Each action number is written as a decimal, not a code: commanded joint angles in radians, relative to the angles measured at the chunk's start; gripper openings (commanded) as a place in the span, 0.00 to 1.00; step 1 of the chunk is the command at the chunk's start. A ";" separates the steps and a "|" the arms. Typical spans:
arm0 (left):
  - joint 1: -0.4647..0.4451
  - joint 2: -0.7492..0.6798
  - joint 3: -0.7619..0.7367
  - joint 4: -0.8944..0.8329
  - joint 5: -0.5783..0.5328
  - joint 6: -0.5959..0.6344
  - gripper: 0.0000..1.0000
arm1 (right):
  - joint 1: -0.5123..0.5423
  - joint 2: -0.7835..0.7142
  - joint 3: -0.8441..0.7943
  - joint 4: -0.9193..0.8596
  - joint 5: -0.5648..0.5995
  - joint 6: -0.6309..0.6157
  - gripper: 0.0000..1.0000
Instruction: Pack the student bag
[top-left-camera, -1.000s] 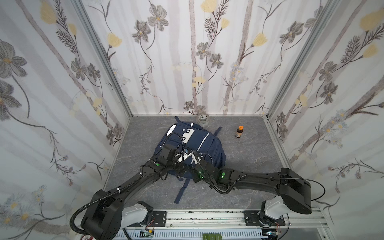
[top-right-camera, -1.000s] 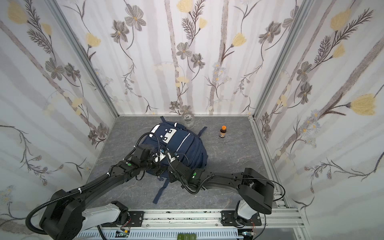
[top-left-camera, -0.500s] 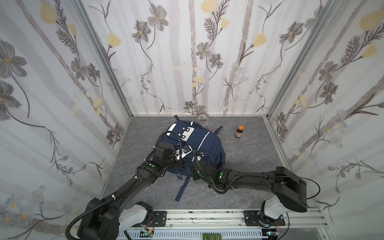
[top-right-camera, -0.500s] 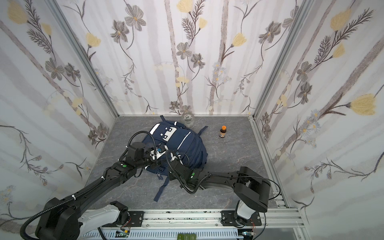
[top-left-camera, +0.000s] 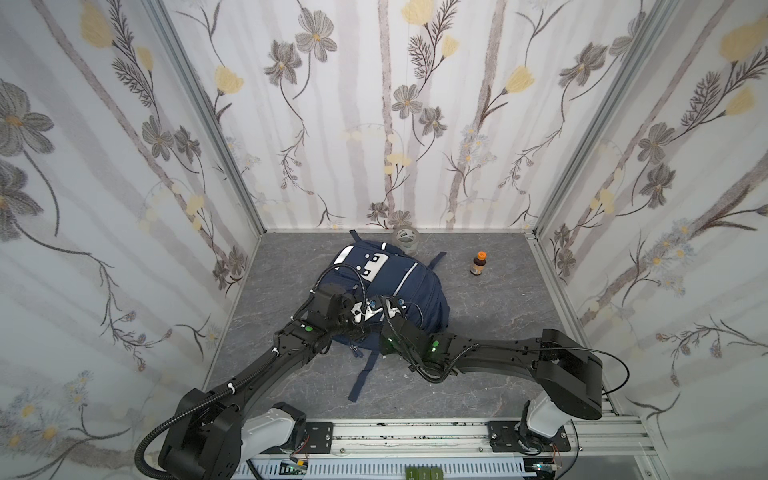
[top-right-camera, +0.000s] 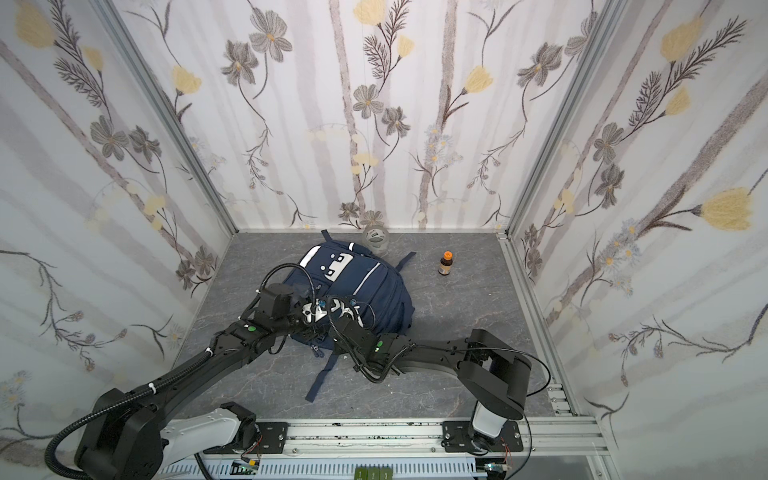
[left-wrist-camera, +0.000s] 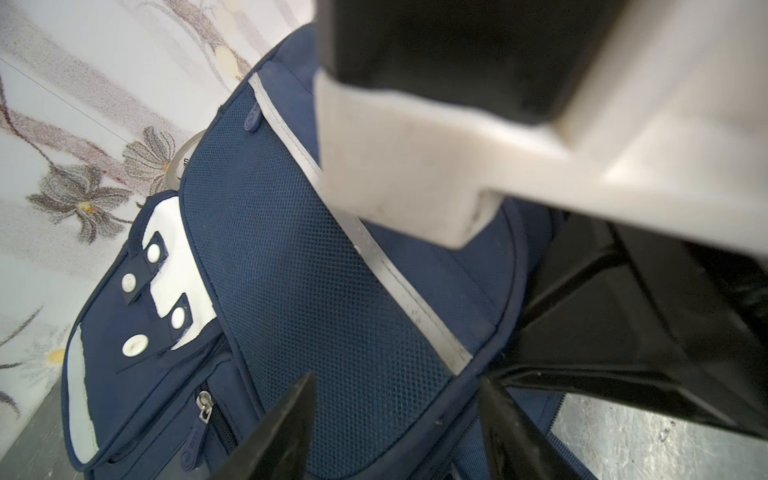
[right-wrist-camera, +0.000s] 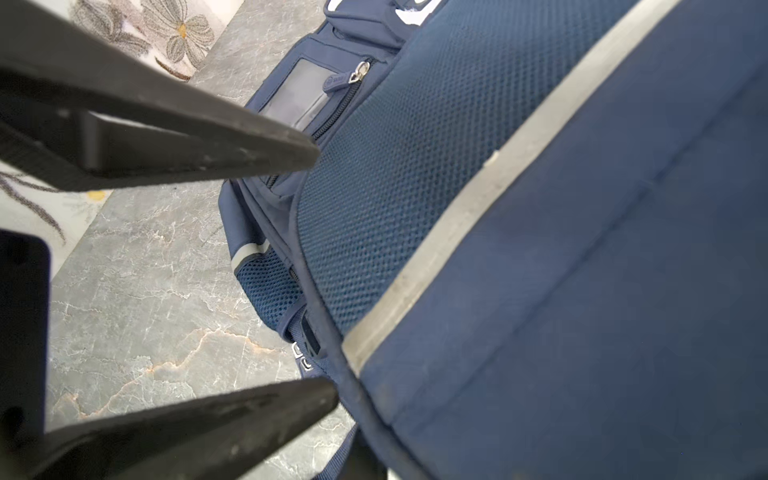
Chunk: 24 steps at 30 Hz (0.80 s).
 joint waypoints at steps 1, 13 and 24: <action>0.000 0.003 0.021 -0.048 0.032 0.070 0.64 | -0.003 -0.032 -0.024 0.005 0.018 0.010 0.00; -0.004 0.013 0.034 -0.084 0.091 0.162 0.58 | -0.016 -0.107 -0.040 0.040 -0.249 -0.126 0.00; -0.019 0.050 0.055 -0.083 0.092 0.224 0.13 | -0.029 -0.152 -0.050 0.026 -0.302 -0.161 0.00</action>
